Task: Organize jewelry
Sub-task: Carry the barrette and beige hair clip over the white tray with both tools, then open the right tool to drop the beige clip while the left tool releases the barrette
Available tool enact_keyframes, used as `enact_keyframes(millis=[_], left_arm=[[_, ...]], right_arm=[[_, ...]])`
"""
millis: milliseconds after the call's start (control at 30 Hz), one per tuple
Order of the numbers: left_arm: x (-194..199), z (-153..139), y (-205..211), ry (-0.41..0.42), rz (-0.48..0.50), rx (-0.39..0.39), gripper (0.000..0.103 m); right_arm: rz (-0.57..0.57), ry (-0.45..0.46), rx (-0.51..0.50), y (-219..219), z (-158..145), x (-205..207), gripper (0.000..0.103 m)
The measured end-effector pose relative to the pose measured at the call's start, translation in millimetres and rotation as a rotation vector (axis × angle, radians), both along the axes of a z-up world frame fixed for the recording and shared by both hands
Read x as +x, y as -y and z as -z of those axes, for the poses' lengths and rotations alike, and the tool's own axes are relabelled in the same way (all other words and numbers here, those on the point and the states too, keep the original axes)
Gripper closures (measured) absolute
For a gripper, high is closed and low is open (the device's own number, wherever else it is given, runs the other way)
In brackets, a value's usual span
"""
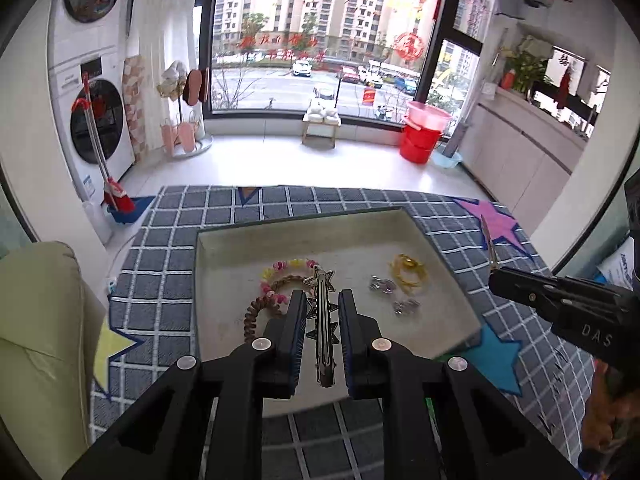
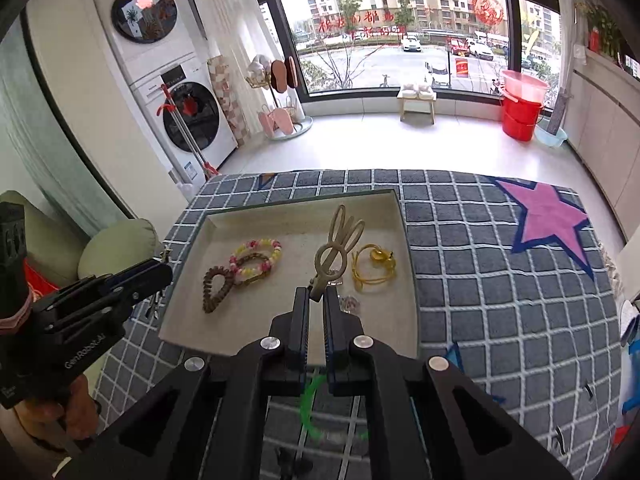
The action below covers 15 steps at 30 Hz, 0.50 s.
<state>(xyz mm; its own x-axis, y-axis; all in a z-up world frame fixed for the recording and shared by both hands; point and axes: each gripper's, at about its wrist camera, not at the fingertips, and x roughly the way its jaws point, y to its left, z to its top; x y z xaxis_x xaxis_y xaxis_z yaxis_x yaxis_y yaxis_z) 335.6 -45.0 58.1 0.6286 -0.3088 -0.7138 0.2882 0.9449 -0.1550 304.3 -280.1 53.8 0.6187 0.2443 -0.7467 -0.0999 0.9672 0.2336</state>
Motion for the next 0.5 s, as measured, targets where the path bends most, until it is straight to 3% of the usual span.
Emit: enact_keyframes(millis=[500], left_arm=[[46,69,39,-0.079,0.018,0.107,0.072]], right_arm=[[-0.007,-0.124,-0.041,1,67,62,0.096]])
